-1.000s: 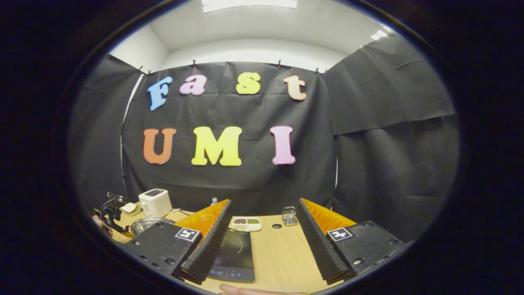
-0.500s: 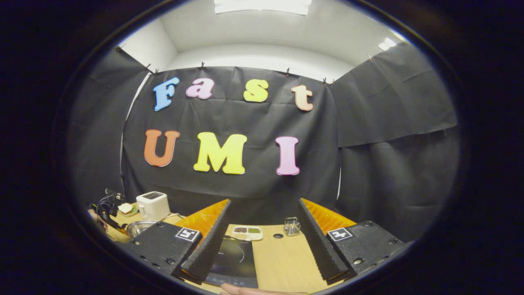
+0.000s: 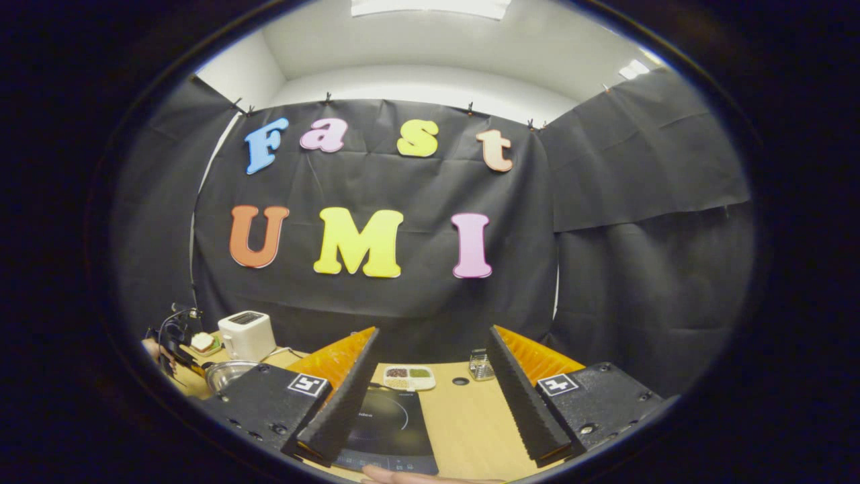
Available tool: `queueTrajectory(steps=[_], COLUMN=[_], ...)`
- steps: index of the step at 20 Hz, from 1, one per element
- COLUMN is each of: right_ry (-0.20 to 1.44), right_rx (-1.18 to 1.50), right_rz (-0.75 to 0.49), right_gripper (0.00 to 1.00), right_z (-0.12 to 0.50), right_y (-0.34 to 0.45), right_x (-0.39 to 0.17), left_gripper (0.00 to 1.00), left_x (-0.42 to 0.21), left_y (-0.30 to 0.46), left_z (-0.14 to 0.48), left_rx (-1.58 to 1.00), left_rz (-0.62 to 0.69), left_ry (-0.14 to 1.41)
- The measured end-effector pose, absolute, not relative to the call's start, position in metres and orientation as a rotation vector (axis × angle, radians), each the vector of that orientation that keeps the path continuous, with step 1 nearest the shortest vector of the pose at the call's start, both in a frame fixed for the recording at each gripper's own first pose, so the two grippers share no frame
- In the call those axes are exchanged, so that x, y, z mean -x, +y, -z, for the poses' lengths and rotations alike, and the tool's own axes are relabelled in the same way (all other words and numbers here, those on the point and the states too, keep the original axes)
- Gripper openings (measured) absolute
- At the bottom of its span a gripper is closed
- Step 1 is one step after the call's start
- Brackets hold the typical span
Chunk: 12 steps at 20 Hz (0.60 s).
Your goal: First push the handle of the pot to place it horizontally, then grasp the pot with both hands and set it on the induction cooktop.
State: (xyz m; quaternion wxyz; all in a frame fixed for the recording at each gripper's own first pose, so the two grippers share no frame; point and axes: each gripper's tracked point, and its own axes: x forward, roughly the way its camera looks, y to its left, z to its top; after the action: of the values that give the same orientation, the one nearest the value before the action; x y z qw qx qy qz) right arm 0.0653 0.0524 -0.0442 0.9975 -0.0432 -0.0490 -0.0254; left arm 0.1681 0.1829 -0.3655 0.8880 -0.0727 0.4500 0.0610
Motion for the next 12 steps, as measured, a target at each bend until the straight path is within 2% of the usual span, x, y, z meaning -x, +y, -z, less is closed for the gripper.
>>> queueTrajectory(steps=[4,6,8,9,11,12], right_ry=[-0.07,-0.033,0.005,0.027,0.075,0.093], right_rx=[0.069,0.063,0.045,0.041,0.046,0.052], right_rz=[0.042,0.02,0.0,-0.013,-0.044,-0.061], right_gripper=[0.99,0.96,0.96,0.99,0.99,0.97], right_z=[0.058,0.077,0.095,0.103,0.127,0.137], right_y=[0.069,0.085,0.101,0.11,0.128,0.137], right_x=[-0.077,-0.083,-0.091,-0.096,-0.106,-0.11], left_gripper=[0.0,0.0,0.0,0.2,0.3,0.44], left_x=[-0.165,-0.161,-0.16,-0.157,-0.15,-0.148], left_y=[0.192,0.202,0.195,0.193,0.188,0.189], left_z=[0.354,0.346,0.332,0.325,0.313,0.306], left_rx=[0.146,0.125,0.127,0.116,0.113,0.106], left_rz=[-0.156,-0.186,-0.144,-0.128,-0.105,-0.109], left_ry=[0.91,0.88,0.826,0.807,0.764,0.738])
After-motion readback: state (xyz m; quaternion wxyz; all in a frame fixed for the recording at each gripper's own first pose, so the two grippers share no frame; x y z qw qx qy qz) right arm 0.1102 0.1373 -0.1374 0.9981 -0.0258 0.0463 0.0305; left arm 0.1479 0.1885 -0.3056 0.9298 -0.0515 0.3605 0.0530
